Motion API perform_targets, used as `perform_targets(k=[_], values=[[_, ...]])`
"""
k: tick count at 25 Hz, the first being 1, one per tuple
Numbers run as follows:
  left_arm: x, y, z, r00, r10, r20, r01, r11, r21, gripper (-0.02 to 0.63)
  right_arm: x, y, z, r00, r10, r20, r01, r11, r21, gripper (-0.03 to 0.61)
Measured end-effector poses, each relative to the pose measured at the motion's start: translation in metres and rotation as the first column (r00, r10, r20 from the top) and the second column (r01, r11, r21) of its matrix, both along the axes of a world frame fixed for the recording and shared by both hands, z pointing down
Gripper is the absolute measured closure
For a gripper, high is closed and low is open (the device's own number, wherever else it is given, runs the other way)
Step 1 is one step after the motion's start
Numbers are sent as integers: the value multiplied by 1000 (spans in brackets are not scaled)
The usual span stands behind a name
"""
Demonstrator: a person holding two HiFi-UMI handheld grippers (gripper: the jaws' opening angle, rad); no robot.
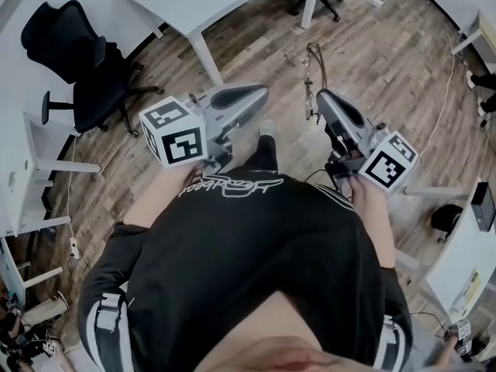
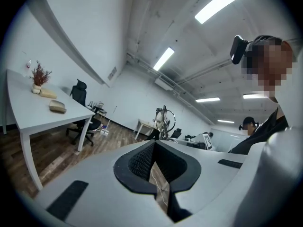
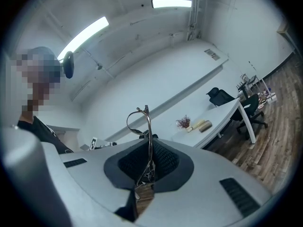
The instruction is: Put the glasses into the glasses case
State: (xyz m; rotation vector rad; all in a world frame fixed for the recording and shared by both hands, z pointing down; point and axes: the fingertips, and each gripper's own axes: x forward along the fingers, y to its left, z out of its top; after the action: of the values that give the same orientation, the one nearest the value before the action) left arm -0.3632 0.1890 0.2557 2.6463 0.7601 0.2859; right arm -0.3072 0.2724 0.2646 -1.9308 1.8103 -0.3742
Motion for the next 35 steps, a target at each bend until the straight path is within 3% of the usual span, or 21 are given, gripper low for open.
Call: perform_targets(k=[11, 23, 30, 35], values=[[83, -56, 29, 998, -31, 51, 32, 999, -24, 609, 87, -57, 24, 999, -27, 33, 28, 999, -27, 555], [222, -191, 49, 987, -93, 132, 104, 991, -83, 609, 224, -186, 43, 992, -66, 106, 74, 994, -76, 555], [315, -274, 50, 982, -153, 112, 162, 984, -79, 608, 318, -258, 48, 989, -89, 118, 104, 985, -136, 555], [358, -329, 56, 969, -218, 113, 229, 969, -97, 608, 365, -304, 45, 985, -132, 111, 149, 974, -168, 555]])
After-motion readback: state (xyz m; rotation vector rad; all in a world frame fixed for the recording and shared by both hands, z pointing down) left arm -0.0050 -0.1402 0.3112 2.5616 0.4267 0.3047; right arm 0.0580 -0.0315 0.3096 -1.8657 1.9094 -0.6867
